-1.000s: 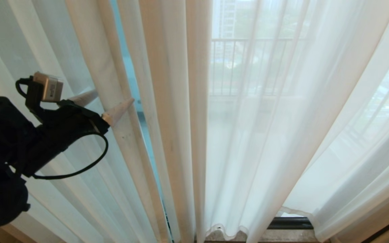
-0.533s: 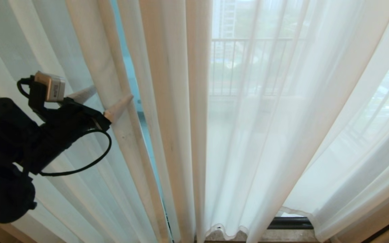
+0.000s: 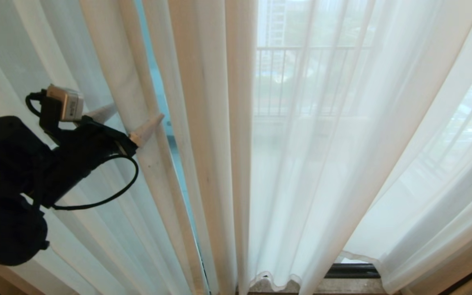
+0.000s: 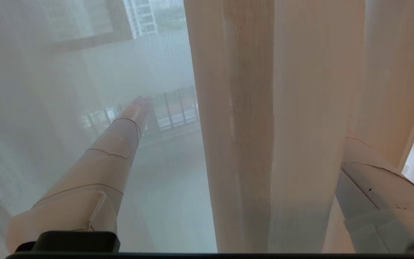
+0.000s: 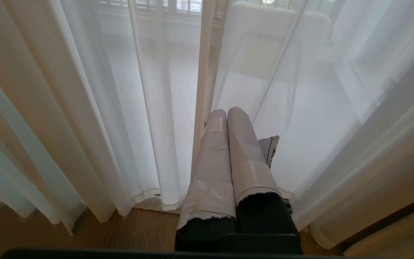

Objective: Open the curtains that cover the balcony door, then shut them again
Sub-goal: Pull the inner curtains open on both sides

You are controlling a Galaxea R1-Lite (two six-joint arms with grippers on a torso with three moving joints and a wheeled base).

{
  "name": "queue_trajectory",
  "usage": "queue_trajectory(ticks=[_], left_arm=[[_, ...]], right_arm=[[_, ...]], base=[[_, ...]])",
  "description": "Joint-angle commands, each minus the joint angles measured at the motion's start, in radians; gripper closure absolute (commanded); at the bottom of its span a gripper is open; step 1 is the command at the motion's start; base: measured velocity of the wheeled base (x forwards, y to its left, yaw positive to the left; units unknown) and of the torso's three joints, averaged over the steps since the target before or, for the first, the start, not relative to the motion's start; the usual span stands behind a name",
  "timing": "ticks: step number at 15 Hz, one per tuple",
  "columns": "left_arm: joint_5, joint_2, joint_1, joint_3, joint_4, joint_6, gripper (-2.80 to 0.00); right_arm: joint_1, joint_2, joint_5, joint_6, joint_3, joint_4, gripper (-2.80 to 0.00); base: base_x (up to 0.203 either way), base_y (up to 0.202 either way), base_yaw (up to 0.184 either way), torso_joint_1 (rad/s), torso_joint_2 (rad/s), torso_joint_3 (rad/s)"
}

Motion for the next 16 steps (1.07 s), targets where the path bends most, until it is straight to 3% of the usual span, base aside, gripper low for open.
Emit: queue_trajectory(ticks=[1, 11, 12, 16], left_arm=[[-0.002, 0.013, 0.001, -0.018, -0.008, 0.002, -2.8], [0.034, 0.062, -0.002, -0.105, -0.009, 0.008, -2.8], [0.035, 0.062, -0.002, -0.105, -0.008, 0.01, 0.0], [0.058, 0.059, -0.005, -0.095, -0.01, 0.012, 0.0]], right_arm=[[0.0, 0.001, 0.001, -0.001, 0.0, 0.0, 0.0], [0.0, 0.001, 0.001, -0.001, 0.0, 0.0, 0.0], [0.0, 0.001, 0.001, -0.001, 0.0, 0.0, 0.0], [0.0, 0.001, 0.001, -0.001, 0.0, 0.0, 0.0]], base=[[0.0, 0.0, 0.0, 0.0, 0.0, 0.0], [0.0, 0.0, 0.0, 0.0, 0.0, 0.0], [0.0, 0.0, 0.0, 0.0, 0.0, 0.0], [0.0, 0.0, 0.0, 0.0, 0.0, 0.0]])
